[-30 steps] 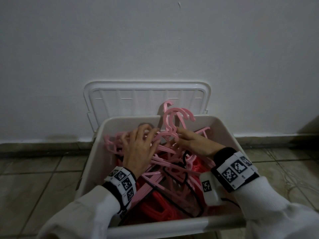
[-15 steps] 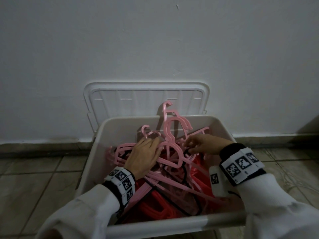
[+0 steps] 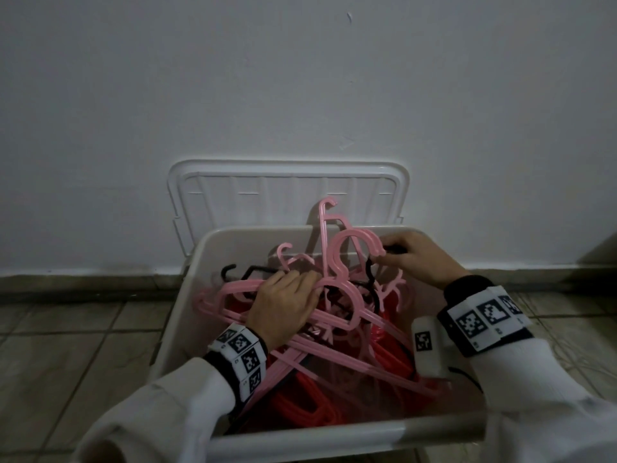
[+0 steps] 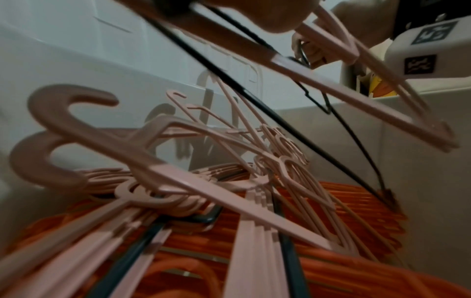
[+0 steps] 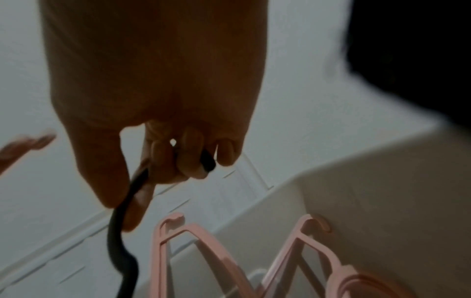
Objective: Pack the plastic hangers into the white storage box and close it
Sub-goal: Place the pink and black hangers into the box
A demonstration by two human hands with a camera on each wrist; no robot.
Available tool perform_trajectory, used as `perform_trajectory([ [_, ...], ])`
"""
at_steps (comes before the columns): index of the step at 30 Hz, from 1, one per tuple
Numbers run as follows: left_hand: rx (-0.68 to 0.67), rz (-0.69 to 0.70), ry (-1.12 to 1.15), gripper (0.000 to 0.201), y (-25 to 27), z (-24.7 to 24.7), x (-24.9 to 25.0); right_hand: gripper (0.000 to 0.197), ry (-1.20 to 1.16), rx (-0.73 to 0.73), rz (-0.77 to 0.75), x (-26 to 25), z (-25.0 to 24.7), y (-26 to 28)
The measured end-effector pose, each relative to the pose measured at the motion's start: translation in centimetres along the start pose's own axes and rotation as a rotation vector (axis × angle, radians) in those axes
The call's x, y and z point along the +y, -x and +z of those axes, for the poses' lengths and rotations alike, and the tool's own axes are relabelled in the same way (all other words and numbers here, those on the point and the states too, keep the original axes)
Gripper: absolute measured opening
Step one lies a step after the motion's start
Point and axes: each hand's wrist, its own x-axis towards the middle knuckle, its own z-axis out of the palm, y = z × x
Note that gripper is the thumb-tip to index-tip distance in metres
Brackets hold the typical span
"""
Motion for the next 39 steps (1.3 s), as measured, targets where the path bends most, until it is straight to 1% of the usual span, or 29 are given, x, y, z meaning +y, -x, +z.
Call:
perform_trajectory([
  [2, 0.017, 0.003, 0.007, 0.039, 0.0, 0.0, 0.0, 0.006, 0.021, 0.099, 0.007, 0.1, -0.4, 0.0],
  [3, 0.018, 0.007, 0.013, 0.036, -0.1, 0.1, 0.0, 0.005, 0.009, 0.109, 0.012, 0.1, -0.5, 0.0],
  [8, 0.007, -0.031, 0.057, 0.014, 0.1, 0.8, -0.1, 0.010, -0.086, -0.012, -0.075, -1.8, 0.2, 0.4],
  [9, -0.010, -0.049, 0.067, 0.013, 0.1, 0.9, -0.2, 0.014, -0.098, -0.023, -0.090, -2.1, 0.4, 0.4],
  [11, -0.065, -0.070, 0.077, 0.018, 0.3, 1.1, -0.5, 0.014, -0.151, -0.038, -0.109, -2.3, 0.4, 0.3],
  [13, -0.128, -0.034, 0.056, 0.024, 0.5, 1.2, -0.7, 0.011, -0.203, -0.045, -0.121, -2.4, 0.3, 0.4],
  [15, -0.156, -0.008, 0.081, 0.029, 0.7, 1.4, -0.7, 0.016, -0.296, -0.081, -0.103, -2.4, 0.2, 0.5],
  [17, -0.152, -0.035, 0.144, 0.033, 0.7, 1.4, -0.5, 0.017, -0.382, -0.146, -0.081, -2.3, 0.4, 0.6],
  [20, -0.167, -0.022, 0.024, 0.033, 0.6, 1.4, -0.4, 0.015, -0.407, -0.179, -0.048, -2.4, 0.5, 0.6],
  [21, -0.168, -0.022, 0.005, 0.031, 0.7, 1.5, -0.4, 0.019, -0.400, -0.170, -0.034, -2.4, 0.6, 0.6],
  [23, -0.166, -0.039, 0.001, 0.028, 0.6, 1.3, -0.3, 0.032, -0.423, -0.134, 0.009, -2.6, 0.5, 0.6],
  [26, -0.175, -0.076, -0.025, 0.026, 0.5, 1.2, -0.3, 0.048, -0.504, -0.134, 0.133, -2.3, 0.5, 0.4],
  [27, -0.169, -0.085, -0.048, 0.026, 0.4, 1.2, -0.3, 0.051, -0.457, -0.152, 0.174, -2.0, 0.5, 0.1],
  [28, -0.156, -0.095, -0.062, 0.024, 0.4, 1.1, -0.3, 0.045, -0.386, -0.171, 0.215, -1.6, 0.4, -0.2],
  [29, -0.136, -0.104, -0.070, 0.023, 0.3, 1.1, -0.3, 0.035, -0.291, -0.200, 0.254, -1.0, 0.3, -0.4],
  [30, -0.121, -0.111, -0.073, 0.022, 0.2, 1.0, -0.2, 0.027, -0.197, -0.247, 0.293, -0.3, 0.1, -0.6],
  [31, -0.112, -0.119, -0.079, 0.021, 0.1, 0.9, -0.2, 0.024, -0.112, -0.307, 0.334, 0.6, -0.1, -0.8],
  [33, -0.096, -0.142, -0.096, 0.018, -0.2, 0.5, -0.1, 0.025, -0.045, -0.408, 0.413, 2.2, -0.8, -0.5],
  [34, -0.083, -0.154, -0.106, 0.017, -0.4, 0.3, -0.1, 0.023, -0.057, -0.414, 0.441, 2.6, -1.4, -0.3],
  [36, -0.073, -0.185, -0.108, 0.016, -0.8, 0.2, -0.1, 0.021, -0.035, -0.349, 0.457, 3.0, -2.6, 0.2],
  [38, -0.093, -0.213, -0.110, 0.015, -1.6, 0.3, 0.0, 0.025, 0.025, -0.285, 0.467, 2.8, -3.2, 0.6],
  [39, -0.114, -0.234, -0.116, 0.015, -2.1, 0.4, 0.2, 0.023, 0.031, -0.287, 0.469, 2.7, -3.2, 0.7],
])
